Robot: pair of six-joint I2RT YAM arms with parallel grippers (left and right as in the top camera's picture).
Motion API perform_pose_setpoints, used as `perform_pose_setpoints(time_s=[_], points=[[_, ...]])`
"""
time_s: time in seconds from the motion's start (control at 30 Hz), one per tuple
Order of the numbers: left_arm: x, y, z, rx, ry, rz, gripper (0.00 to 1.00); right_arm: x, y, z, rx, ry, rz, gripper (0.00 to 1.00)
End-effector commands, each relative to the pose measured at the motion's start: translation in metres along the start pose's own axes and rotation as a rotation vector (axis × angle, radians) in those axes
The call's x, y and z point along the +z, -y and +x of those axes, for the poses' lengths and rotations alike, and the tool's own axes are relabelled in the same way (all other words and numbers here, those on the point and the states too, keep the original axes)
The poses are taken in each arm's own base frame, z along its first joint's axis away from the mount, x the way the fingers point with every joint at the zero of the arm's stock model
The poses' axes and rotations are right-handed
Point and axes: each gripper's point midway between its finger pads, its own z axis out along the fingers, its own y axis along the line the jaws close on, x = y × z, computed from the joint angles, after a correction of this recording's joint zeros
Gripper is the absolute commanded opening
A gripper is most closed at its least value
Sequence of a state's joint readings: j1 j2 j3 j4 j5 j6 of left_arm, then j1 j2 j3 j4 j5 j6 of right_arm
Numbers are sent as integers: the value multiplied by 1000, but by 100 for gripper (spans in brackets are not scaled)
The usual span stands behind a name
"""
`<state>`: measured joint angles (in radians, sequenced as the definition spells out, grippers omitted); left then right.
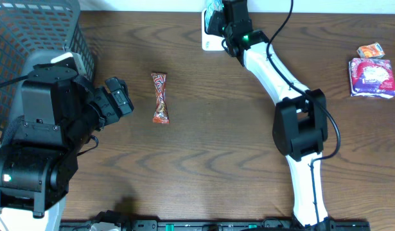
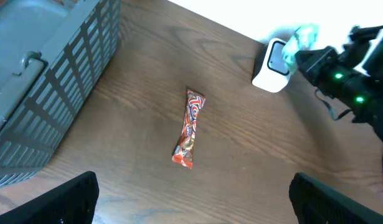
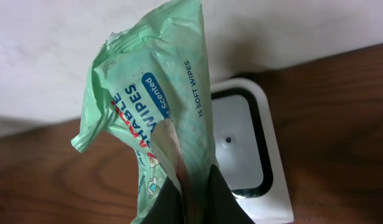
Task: Scan the item barcode
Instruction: 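Hold the green wipes pack over the scanner with the right gripper, then carry the green wipes pack right and place it by the purple pack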
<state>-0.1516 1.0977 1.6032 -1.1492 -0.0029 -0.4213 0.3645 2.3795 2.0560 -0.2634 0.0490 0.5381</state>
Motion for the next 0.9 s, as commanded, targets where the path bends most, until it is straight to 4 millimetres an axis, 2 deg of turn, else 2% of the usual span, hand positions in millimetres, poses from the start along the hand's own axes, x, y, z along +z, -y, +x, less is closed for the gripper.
perform_pose_setpoints(time_s=[0.0, 0.17, 0.3, 0.47, 0.57, 0.67, 0.83, 0.87], points=[[-1, -1, -1, 7, 4, -7, 98, -1, 1, -20, -35, 32, -21, 1], [-1, -1, -1, 7, 4, -7, 98, -2, 17, -31, -20, 44, -1, 1], [-1, -1, -1, 7, 4, -7, 98, -2, 16, -35, -68, 64, 2, 1], [-1, -1, -1, 7, 4, -7, 98, 1, 2, -25, -251, 62, 3, 1], [-1, -1, -1, 7, 4, -7, 98, 4, 7, -16, -326, 57, 76, 1], [-1, -1, -1, 7, 4, -7, 98, 3, 9, -16, -341, 70, 122, 1], [-1, -1, -1, 7, 4, -7, 98, -11, 12, -38, -295, 128, 155, 1], [-1, -1, -1, 7, 4, -7, 98, -14, 16, -43, -196, 142, 164, 1]])
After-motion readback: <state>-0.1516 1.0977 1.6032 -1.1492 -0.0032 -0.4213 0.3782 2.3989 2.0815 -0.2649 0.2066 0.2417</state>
